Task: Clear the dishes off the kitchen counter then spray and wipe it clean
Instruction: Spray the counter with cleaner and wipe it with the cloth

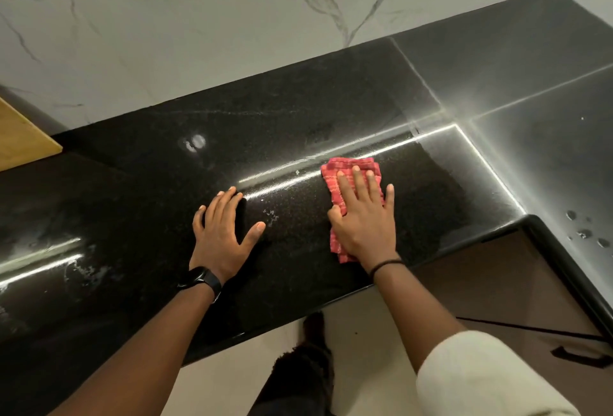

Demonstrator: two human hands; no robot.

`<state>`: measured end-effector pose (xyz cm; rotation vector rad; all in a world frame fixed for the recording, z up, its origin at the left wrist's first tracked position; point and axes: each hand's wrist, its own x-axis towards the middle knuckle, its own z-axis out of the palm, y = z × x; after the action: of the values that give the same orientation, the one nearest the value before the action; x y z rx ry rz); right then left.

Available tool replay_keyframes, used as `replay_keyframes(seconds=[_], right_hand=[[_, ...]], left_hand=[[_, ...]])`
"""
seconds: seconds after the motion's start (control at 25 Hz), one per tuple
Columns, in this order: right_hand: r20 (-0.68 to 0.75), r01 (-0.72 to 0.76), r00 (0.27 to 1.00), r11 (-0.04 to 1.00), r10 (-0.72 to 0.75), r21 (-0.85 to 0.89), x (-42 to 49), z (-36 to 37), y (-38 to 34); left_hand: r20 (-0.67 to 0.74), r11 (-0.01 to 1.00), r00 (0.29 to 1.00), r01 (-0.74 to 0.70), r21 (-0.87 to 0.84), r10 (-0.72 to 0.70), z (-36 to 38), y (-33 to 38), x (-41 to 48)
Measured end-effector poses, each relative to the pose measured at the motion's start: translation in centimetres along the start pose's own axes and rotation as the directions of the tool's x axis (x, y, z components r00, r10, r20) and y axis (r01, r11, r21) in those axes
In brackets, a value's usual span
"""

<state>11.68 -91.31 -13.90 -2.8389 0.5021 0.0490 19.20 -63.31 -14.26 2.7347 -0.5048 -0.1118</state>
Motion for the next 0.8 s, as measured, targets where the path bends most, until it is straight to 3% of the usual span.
replay_keyframes(seconds=[0.08,0.24,0.4,0.64,0.8], right_hand=[[-0.004,-0.029,1.0,0.999,0.029,-0.028,2.7,-1.1,3.2],[-0.066,-0.244,0.968,0.97,0.244,0.004,1.6,-2.3,9.3],[-0.122,-0.386,0.916,0.923,0.383,0.001,-2.5,-1.2,7.7],[-0.065,-0.209,0.976,0.977,0.206,-0.038,0.1,-1.6,8.8],[-0.051,-0.283,0.957,0.959,0.284,0.021,5.2,-3.7,13.1]], left_hand=[[-0.003,1.0,1.0,0.008,0.01,-0.008,0.1,0.1,0.0],[0.007,1.0,1.0,0.013,0.013,-0.013,-0.1,-0.1,-0.1],[0.023,0.998,1.0,0.02,0.064,-0.022,0.0,0.4,0.2],[0.068,0.998,0.997,0.022,0.06,-0.026,0.3,2.7,1.7],[0.043,0.998,0.998,-0.041,-0.051,0.043,1.7,9.3,6.2]])
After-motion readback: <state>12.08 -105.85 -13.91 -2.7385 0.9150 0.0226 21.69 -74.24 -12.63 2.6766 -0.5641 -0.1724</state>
